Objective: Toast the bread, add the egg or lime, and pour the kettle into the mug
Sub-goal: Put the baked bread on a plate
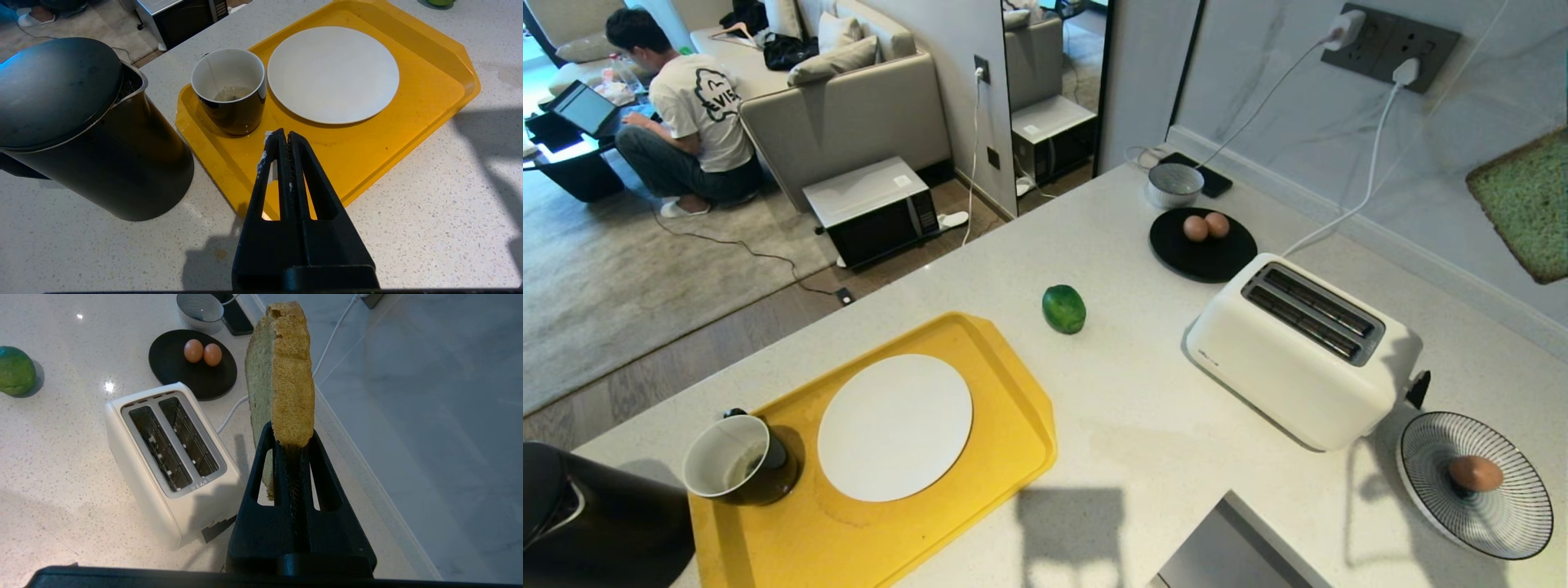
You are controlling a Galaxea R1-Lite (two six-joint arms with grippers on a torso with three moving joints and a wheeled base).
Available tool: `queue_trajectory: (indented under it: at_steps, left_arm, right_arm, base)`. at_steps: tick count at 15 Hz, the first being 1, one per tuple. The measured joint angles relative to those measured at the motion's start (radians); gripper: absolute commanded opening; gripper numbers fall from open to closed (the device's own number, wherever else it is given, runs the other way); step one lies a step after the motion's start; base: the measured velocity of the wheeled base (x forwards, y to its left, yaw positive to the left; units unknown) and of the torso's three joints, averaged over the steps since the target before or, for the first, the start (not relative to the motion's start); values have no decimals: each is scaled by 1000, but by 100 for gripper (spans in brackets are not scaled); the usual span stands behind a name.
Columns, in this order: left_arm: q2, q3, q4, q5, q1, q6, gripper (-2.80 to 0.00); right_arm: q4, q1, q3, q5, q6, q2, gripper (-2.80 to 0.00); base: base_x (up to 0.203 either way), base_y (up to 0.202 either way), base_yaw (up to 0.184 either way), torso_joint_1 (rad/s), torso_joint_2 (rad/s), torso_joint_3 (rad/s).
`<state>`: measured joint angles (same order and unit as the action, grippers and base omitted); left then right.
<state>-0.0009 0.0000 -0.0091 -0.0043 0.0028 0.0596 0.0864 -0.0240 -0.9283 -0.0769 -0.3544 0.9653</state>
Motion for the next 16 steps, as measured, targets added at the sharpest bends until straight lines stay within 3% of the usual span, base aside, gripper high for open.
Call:
queue_trajectory:
  at_steps: [8,16]
  left_arm:
    - [0,0,1,0,0,0,-280]
    - [0,0,0,0,0,0,-280]
  right_arm:
    - [6,0,34,-23,0,-4,-280]
    - [2,0,56,7,33,-14,-280]
  base:
    - [0,0,0,0,0,0]
    - [0,0,0,0,0,0]
